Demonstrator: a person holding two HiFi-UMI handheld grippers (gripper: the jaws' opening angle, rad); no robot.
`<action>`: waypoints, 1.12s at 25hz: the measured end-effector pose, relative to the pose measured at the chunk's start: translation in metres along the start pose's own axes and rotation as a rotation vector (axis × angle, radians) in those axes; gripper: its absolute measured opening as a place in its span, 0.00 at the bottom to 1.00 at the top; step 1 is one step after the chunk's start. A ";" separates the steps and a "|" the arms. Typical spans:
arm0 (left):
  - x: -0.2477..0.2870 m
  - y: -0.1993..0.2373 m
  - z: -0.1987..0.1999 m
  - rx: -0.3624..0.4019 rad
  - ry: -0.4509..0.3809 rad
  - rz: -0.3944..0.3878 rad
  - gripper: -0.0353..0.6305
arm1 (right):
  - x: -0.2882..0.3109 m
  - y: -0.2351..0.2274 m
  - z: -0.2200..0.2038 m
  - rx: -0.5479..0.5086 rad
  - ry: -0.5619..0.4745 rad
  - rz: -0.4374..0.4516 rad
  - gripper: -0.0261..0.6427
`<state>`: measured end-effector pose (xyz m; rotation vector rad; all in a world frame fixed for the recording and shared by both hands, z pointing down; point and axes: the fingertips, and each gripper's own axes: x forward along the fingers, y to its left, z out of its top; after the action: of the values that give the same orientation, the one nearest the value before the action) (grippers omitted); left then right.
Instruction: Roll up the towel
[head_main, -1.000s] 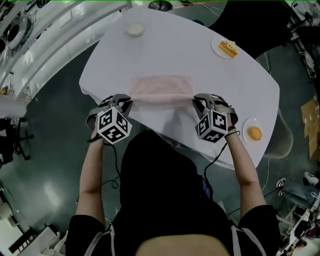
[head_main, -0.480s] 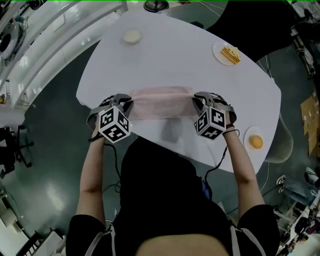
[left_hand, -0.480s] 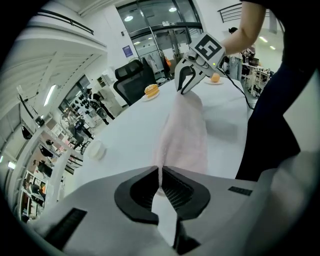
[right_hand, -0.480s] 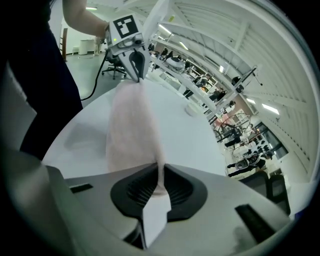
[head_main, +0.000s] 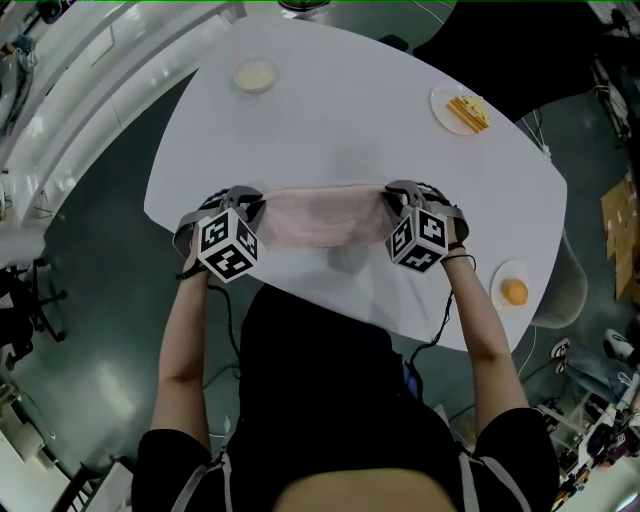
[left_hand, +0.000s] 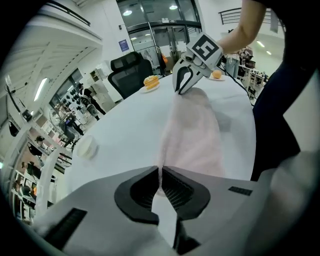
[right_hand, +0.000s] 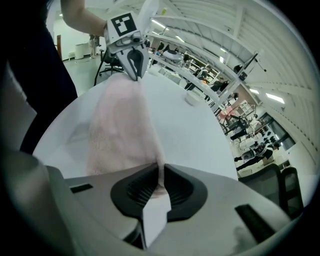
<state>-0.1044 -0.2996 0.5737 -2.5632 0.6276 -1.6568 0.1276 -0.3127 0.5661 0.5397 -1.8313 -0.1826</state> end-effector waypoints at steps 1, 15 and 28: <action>0.005 0.002 -0.001 -0.005 0.003 -0.008 0.09 | 0.006 -0.001 -0.001 0.005 0.005 0.007 0.10; 0.055 0.016 -0.015 -0.085 0.030 -0.103 0.09 | 0.047 -0.011 -0.009 0.126 0.004 0.104 0.10; 0.027 0.041 -0.015 -0.287 -0.077 0.111 0.28 | 0.032 -0.035 -0.028 0.421 -0.019 0.051 0.31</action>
<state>-0.1211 -0.3442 0.5944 -2.7041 1.0510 -1.5240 0.1561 -0.3541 0.5894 0.7829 -1.9075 0.2397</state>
